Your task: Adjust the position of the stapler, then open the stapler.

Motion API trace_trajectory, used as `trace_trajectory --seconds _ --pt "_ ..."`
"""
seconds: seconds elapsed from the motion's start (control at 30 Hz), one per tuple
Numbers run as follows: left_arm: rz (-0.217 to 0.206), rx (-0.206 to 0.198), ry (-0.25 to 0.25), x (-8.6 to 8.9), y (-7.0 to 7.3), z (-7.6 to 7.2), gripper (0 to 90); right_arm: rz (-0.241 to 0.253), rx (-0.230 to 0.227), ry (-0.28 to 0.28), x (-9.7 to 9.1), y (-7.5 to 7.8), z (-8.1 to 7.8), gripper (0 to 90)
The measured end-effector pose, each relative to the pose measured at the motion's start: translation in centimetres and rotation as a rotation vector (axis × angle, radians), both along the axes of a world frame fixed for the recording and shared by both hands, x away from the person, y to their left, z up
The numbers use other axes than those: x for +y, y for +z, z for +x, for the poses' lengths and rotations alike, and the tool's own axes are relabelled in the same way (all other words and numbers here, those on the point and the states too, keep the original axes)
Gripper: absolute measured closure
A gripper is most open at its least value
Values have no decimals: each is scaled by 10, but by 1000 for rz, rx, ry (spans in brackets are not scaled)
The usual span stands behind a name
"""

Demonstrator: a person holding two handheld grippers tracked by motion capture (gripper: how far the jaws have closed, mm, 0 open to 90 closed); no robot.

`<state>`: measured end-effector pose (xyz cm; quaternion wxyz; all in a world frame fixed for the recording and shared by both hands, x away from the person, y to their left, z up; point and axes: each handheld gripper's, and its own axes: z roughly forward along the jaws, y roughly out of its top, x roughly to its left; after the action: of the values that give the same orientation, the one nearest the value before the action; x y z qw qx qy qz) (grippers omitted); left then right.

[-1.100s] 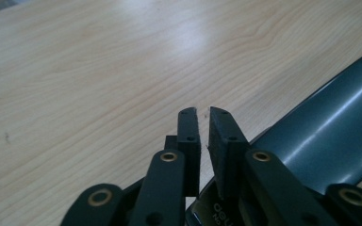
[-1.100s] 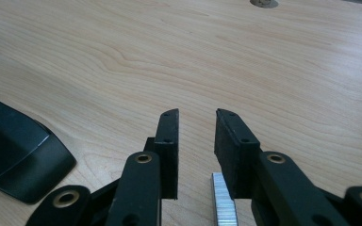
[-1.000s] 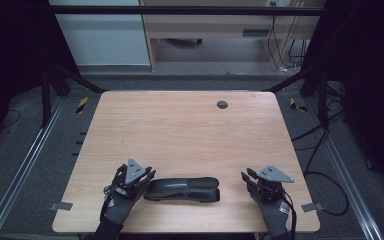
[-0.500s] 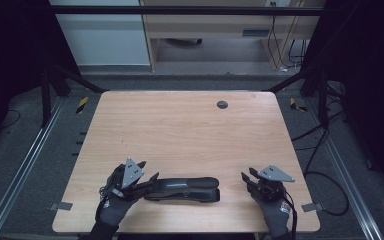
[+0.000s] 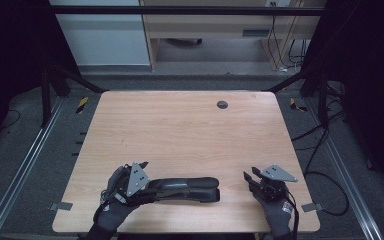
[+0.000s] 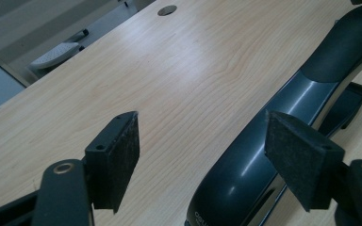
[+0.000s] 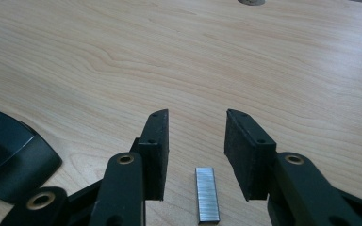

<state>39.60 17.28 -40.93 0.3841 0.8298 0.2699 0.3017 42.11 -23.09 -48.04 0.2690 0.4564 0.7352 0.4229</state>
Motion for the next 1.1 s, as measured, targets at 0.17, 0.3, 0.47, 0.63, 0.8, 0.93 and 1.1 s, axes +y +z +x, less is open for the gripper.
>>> trace_trajectory --seconds 0.17,0.3,0.47,0.63,0.8,0.93,1.1 --pt "4 -1 -10 0 3 -2 253 1 -2 -7 -2 0 0 606" --pt "18 0 -27 -2 6 -5 246 -1 -5 -5 -3 0 -1 606" --pt "51 -5 -51 -7 6 -8 235 -9 -5 -7 -4 0 0 608" --pt "75 -11 -75 -13 7 -12 235 -8 -11 -1 -4 1 -2 611" --pt "95 -22 -99 -17 10 -15 233 -7 -9 1 -3 2 -1 613" --pt "123 -29 -125 -23 11 -17 229 -5 -9 0 -4 3 -2 615" --pt "153 -47 -134 -31 12 -19 228 5 -5 -2 -5 3 -3 620"
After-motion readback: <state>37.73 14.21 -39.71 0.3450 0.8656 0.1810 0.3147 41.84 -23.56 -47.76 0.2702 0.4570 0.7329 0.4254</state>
